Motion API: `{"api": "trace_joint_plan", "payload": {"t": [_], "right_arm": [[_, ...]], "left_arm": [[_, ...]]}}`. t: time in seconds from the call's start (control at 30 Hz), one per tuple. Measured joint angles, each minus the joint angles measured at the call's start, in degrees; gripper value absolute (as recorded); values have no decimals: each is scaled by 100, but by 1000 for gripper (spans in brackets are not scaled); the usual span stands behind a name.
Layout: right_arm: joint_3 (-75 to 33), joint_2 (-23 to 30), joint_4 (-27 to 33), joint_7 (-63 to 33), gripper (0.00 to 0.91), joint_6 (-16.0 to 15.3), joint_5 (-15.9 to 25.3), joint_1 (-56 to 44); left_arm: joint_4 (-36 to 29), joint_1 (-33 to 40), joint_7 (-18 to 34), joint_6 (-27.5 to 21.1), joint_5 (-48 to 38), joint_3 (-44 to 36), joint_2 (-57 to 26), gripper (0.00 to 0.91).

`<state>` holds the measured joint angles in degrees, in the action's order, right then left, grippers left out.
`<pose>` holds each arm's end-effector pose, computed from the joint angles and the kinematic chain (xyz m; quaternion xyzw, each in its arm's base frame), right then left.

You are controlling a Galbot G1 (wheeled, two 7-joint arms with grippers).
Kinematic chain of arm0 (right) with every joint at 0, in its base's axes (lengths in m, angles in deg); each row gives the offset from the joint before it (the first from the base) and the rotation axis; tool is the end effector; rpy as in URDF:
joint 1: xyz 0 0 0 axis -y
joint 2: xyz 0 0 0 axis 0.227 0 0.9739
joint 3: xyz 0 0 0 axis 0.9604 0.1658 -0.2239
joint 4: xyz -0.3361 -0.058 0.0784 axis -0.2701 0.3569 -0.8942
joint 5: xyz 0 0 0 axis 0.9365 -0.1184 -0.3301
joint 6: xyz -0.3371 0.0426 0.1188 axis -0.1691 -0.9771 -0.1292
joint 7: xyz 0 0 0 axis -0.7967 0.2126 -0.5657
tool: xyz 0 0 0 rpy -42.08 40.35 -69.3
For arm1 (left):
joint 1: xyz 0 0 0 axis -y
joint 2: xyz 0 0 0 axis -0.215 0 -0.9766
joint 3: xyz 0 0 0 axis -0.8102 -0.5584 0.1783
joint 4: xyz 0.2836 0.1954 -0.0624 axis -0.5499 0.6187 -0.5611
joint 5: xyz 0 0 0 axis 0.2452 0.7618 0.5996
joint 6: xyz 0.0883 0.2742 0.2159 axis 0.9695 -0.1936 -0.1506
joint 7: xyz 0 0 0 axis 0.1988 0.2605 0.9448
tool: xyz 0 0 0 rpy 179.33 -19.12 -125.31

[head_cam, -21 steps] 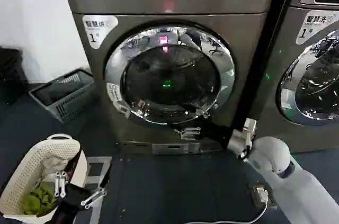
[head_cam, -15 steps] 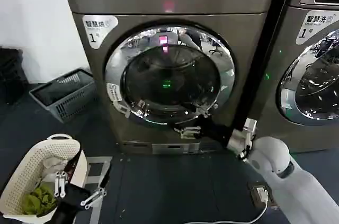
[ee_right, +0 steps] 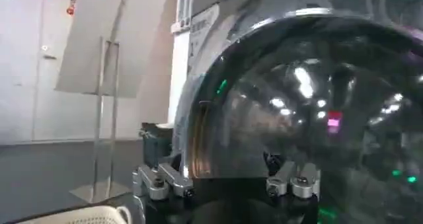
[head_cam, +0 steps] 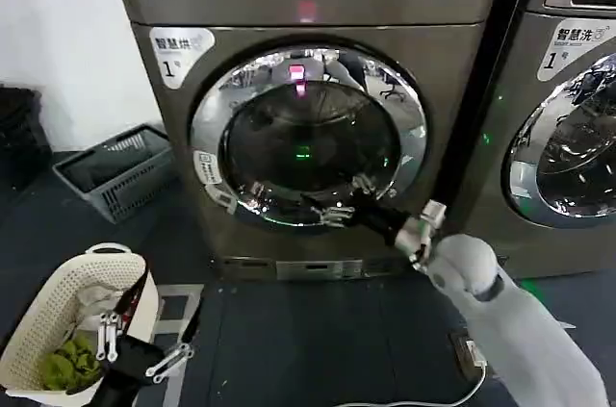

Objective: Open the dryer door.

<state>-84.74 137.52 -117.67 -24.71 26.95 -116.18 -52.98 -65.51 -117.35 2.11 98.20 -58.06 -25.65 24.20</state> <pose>0.4221 -0.0232 -0.1698 -0.4269 0.9017 -0.0272 0.0634 0.1358 0.1061 -0.2830 0.1788 0.9131 0.2072 0.3022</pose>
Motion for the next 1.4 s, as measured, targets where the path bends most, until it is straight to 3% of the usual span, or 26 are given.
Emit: {"api": "trace_joint_plan", "payload": {"t": [0.5, 1.4], "right_arm": [[718, 656, 876, -231, 907, 146, 319, 843], [1382, 1739, 1649, -771, 907, 203, 792, 1337]], "left_arm": [[-48, -31, -13, 5, 28, 29, 63, 907], [-93, 21, -29, -3, 69, -5, 154, 907]]}}
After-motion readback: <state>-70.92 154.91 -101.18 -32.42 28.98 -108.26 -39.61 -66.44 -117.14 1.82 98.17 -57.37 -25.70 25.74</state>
